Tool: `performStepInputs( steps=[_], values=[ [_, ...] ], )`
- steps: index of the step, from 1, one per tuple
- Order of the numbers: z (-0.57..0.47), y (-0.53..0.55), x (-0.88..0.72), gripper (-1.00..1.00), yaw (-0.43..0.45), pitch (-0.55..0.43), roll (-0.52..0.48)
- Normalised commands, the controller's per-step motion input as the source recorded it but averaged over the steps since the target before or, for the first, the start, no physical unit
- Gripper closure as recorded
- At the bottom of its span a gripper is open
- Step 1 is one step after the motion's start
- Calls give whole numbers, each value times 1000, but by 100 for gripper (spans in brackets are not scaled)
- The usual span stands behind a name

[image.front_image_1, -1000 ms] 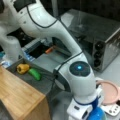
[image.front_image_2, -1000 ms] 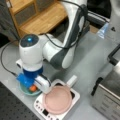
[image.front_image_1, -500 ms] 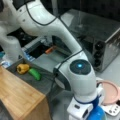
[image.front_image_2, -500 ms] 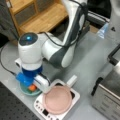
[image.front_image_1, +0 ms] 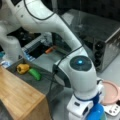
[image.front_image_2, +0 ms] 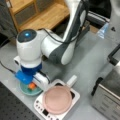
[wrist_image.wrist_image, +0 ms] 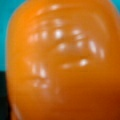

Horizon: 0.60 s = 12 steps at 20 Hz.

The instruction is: Open the drawer. Pick up the carrot. Put the carrots in the drawer.

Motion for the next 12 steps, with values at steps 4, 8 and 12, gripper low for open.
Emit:
performStepInputs(
  steps=[4,8,12],
  values=[
    [230,34,125,100,-45,145,25],
    [240,42,91,100,-48,134,31],
    [220,57,66,100,-57,144,34]
  ],
)
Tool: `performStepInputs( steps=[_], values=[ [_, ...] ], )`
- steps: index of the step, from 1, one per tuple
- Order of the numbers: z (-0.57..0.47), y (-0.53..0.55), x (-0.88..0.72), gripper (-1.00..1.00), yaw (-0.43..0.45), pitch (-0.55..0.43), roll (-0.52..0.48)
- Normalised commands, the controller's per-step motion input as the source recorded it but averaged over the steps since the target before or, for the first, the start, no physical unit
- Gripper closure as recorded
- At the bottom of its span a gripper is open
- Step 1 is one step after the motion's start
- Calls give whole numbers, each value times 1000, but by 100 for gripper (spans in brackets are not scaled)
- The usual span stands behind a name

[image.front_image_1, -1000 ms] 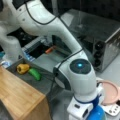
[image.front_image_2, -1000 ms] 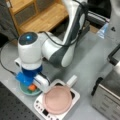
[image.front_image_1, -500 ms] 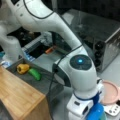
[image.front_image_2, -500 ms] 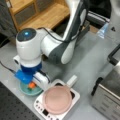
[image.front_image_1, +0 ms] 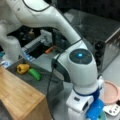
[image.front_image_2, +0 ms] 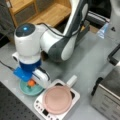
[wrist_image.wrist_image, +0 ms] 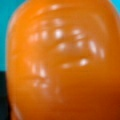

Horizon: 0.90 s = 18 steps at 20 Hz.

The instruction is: Open the drawer. Pick up the carrot. Put the carrots in the drawer.

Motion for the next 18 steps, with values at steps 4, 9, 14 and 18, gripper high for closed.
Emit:
performStepInputs(
  steps=[4,9,14,18],
  values=[
    [199,62,55,100,-68,142,35],
    [151,68,61,100,-80,134,32],
    [177,112,40,100,-96,129,38],
    [204,134,-25,100,-113,89,49]
  ],
)
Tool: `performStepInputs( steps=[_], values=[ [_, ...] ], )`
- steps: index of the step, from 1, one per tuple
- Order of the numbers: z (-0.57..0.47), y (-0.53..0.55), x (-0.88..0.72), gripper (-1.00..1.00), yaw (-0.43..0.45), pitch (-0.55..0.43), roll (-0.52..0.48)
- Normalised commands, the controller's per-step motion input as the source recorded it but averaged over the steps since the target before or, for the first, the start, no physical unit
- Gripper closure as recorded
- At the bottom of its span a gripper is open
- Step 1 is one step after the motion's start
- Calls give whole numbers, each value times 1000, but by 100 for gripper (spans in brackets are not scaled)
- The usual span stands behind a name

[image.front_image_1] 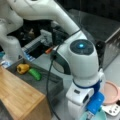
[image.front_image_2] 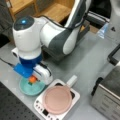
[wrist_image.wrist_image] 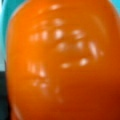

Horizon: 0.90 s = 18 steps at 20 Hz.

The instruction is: Open the drawer. Pick up the carrot. Put the carrots in the drawer.

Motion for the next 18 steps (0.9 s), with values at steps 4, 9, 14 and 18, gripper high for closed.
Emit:
performStepInputs(
  steps=[4,9,14,18],
  values=[
    [163,108,-68,100,-131,76,40],
    [112,81,-122,100,-140,68,33],
    [66,64,-189,100,-143,40,25],
    [128,50,-318,100,-148,0,2]
  ],
)
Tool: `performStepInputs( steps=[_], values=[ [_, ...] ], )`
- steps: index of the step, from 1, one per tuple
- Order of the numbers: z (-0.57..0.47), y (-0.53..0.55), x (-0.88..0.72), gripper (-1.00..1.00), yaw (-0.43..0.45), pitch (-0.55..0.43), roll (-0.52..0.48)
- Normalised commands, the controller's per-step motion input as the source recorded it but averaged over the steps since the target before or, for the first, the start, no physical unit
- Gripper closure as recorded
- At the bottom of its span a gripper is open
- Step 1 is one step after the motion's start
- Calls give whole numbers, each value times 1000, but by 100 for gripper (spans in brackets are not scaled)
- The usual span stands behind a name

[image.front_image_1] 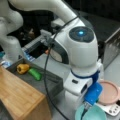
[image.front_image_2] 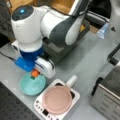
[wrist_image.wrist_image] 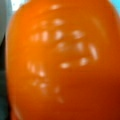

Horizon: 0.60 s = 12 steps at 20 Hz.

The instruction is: Open the drawer. Pick up the carrot. Put the carrots in the drawer.

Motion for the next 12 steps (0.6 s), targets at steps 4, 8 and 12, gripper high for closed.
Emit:
performStepInputs(
  steps=[4,8,12],
  values=[
    [122,26,-435,100,-146,-39,-9],
    [34,-4,-507,100,-135,-87,-6],
    [-30,-47,-545,100,-113,-121,-7]
  ],
)
